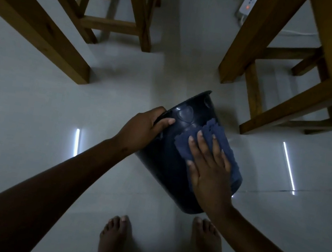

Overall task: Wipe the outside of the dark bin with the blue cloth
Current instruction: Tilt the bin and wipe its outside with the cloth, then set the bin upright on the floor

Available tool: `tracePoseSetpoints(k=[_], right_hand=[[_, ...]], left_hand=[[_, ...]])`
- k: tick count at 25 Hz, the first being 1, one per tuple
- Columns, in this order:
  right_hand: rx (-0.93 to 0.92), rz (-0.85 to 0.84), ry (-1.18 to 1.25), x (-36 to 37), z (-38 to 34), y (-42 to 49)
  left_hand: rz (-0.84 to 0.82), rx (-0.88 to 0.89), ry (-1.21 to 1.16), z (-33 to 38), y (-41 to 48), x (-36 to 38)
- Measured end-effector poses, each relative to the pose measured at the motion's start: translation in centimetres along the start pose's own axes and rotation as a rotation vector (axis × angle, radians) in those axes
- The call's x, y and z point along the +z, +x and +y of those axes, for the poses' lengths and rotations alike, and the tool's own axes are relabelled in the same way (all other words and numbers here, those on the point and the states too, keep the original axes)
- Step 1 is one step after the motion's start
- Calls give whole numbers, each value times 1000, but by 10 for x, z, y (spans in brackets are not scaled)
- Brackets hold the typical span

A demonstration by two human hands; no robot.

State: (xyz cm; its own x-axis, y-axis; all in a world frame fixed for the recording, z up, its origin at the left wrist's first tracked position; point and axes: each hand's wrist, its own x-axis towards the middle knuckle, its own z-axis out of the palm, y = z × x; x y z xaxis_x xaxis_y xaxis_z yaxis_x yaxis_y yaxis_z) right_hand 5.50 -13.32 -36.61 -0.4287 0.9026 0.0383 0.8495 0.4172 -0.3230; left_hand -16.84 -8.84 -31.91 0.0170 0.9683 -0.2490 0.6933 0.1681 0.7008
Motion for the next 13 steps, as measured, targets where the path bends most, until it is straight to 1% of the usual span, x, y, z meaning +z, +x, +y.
tracePoseSetpoints(k=[2,3,5,6,8,10,12,13], right_hand=[[48,58,14,-2,11,12],[46,67,22,-5,14,16],[17,82,118,-13,21,20],[11,87,213,-20,22,20],[114,89,505,-43,20,19],[257,145,720,-65,13,16],[334,198,804,-81,5,9],[366,222,842,-89,2,6]], left_hand=[[-21,5,-9,4,-1,1],[-28,6,-14,7,0,0],[-10,-5,-34,18,1,-2],[16,-15,-41,24,0,-3],[73,2,-33,42,-9,-6],[106,87,52,59,-20,-12],[105,198,164,68,-31,-14],[113,264,261,68,-35,-12]])
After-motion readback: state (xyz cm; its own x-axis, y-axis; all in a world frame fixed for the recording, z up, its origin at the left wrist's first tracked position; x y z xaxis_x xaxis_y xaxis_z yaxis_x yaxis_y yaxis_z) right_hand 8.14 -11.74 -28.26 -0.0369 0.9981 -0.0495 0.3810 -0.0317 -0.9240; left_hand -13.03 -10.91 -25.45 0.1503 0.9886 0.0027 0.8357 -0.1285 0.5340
